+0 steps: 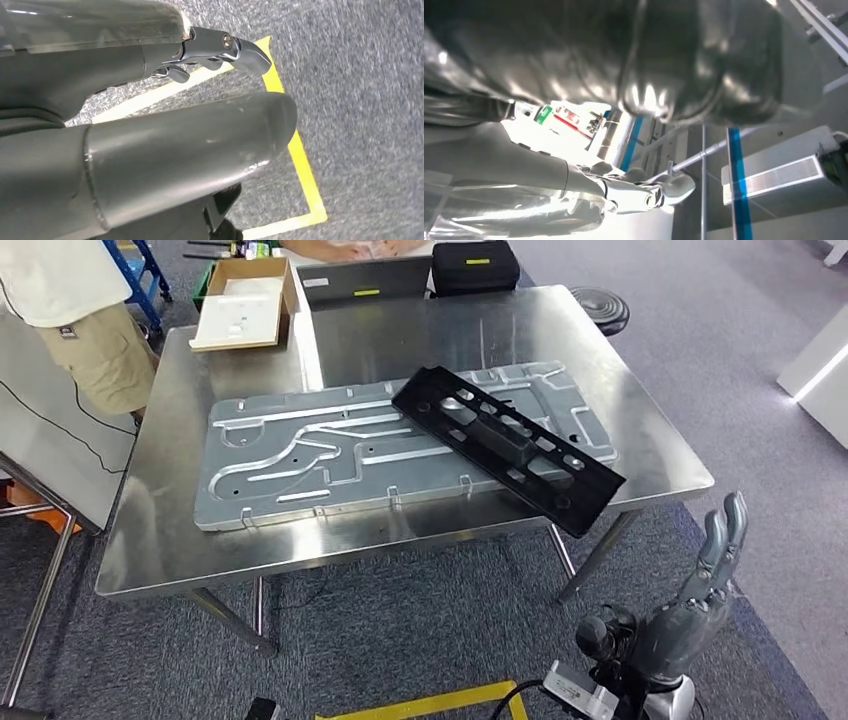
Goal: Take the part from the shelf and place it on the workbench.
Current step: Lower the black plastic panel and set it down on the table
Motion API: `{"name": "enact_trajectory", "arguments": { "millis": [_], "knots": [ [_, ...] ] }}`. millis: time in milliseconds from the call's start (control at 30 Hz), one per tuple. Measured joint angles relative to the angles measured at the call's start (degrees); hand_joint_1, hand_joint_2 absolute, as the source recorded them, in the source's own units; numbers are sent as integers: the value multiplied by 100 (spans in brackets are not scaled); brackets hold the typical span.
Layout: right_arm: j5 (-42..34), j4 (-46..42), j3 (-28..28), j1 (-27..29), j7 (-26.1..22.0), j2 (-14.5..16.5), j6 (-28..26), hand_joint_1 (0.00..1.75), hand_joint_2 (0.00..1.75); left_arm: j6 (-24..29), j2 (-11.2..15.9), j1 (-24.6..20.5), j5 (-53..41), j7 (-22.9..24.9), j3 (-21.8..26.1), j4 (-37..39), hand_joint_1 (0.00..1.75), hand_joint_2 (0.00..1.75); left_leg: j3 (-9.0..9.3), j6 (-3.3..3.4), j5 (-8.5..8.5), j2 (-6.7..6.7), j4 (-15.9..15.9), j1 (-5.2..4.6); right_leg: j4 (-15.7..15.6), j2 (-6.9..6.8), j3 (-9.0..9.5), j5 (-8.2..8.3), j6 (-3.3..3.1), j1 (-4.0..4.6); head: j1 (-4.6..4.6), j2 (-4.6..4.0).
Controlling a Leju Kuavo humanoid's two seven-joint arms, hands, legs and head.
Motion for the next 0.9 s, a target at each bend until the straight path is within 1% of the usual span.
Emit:
{"name": "enact_trajectory", "arguments": {
  "millis": [33,67,100,133,167,200,233,267,300,333,367,400,433,467,500,533,567,633,667,700,733,767,800,833,867,900],
  "knots": [
    [1,0,1,-2,0,3,0,0,0,0,1,5,-1,1,1,0,0,0,-65,-29,-182,-9,138,5,-27,-9,-66,77,-49,-19,1,0],
    [2,0,2,-4,0,6,0,0,0,1,1,9,-1,1,1,0,0,0,-150,-53,-459,-16,385,15,-44,-17,-146,156,-85,-36,-1,0],
    [4,0,3,-4,0,9,0,0,0,3,1,12,-1,2,1,0,0,0,-242,-77,-778,-21,721,23,-46,-19,-233,226,-103,-32,-2,0],
    [7,1,3,-3,0,11,0,0,0,7,1,14,-2,2,1,0,0,0,-313,-100,-1027,-21,1093,34,-42,-23,-325,296,-105,-32,-3,0],
    [10,2,4,-2,0,12,0,0,0,10,1,15,-2,2,1,0,0,0,-340,-118,-1136,-21,1400,42,-36,-26,-420,366,-98,-32,-3,0],
    [13,3,4,-2,0,12,0,0,0,14,1,14,-5,2,1,0,0,0,-300,-131,-1102,-21,1573,48,-24,-30,-516,433,-87,-32,-3,0],
    [14,4,4,-2,0,12,0,0,0,17,1,13,-13,2,1,0,0,0,-166,-134,-952,-21,1553,53,-7,-33,-614,497,-72,-34,-4,0],
    [15,4,4,-2,0,12,0,0,0,20,2,11,-22,2,1,0,0,0,58,-128,-772,-21,1344,56,17,-34,-704,552,-53,-36,-4,0],
    [15,4,4,-3,0,12,0,0,0,25,3,4,-31,2,1,0,0,0,369,-107,-665,-21,971,56,47,-35,-778,599,-33,-38,-4,0],
    [15,4,6,-4,0,12,0,0,0,31,6,-6,-38,0,1,0,0,0,714,-79,-661,-22,497,45,79,-35,-838,639,-7,-33,-4,0],
    [16,3,8,-5,-1,12,0,0,0,36,9,-22,-42,-2,1,0,0,0,980,-49,-729,-22,101,32,100,-40,-874,681,24,-28,-4,0],
    [17,3,10,-6,-1,12,0,0,0,40,11,-35,-45,-5,1,0,0,0,1152,-18,-811,-22,-180,15,112,-48,-892,724,58,-27,-3,0],
    [18,2,14,-7,-1,12,0,0,0,42,12,-42,-49,-8,1,0,0,0,1214,12,-849,-22,-323,-4,104,-56,-899,773,95,-27,-2,0],
    [19,2,16,-6,-1,12,0,0,0,42,11,-40,-53,-9,1,1,0,0,1194,50,-814,-16,-357,4,86,-61,-903,819,132,-34,-2,0],
    [19,2,18,-4,-1,12,0,0,0,42,10,-32,-59,-11,1,1,0,0,1163,94,-751,-4,-377,10,99,-53,-924,806,161,-40,-1,0],
    [19,2,19,-1,0,12,0,0,0,44,9,-26,-65,-15,2,2,0,0,1120,146,-680,11,-397,21,213,-41,-983,691,184,-46,-1,0],
    [18,2,19,2,0,12,0,0,0,47,8,-22,-73,-19,2,2,0,0,1062,187,-608,26,-414,34,452,-29,-1082,488,202,-50,2,0],
    [17,3,19,7,0,12,0,0,0,52,8,-23,-86,-27,2,2,0,0,922,226,-504,43,-389,27,1202,-16,-1334,-35,231,-60,3,0],
    [17,4,19,9,0,12,0,0,0,52,8,-19,-89,-29,1,2,0,0,853,222,-463,46,-371,25,1511,-16,-1405,-196,247,-63,4,1],
    [16,5,19,10,0,12,0,0,0,52,8,-14,-89,-31,1,2,0,0,786,215,-428,47,-345,24,1643,-16,-1382,-252,257,-67,3,1],
    [15,6,19,11,0,12,0,0,0,52,8,-9,-90,-32,1,2,0,0,724,203,-402,45,-317,25,1547,-16,-1241,-200,260,-74,3,1],
    [14,7,19,10,0,12,0,0,0,52,7,-5,-91,-34,1,2,0,0,676,187,-381,42,-290,28,1243,-17,-998,-70,256,-84,3,1],
    [13,6,19,9,0,12,0,0,0,52,7,-3,-92,-37,1,2,0,0,640,170,-367,38,-263,30,826,-16,-719,55,248,-94,3,0],
    [13,5,19,8,0,12,0,0,0,52,7,-5,-93,-39,1,2,0,0,605,146,-359,34,-228,22,456,-12,-490,144,235,-90,3,0],
    [10,3,18,7,0,12,0,0,0,52,8,-8,-93,-41,1,2,0,0,573,119,-349,30,-197,14,213,-6,-355,185,215,-83,2,0],
    [7,2,18,9,0,12,0,0,0,54,9,-11,-93,-43,1,2,0,0,544,94,-341,29,-169,6,111,0,-311,182,193,-70,1,0]
  ]
}}
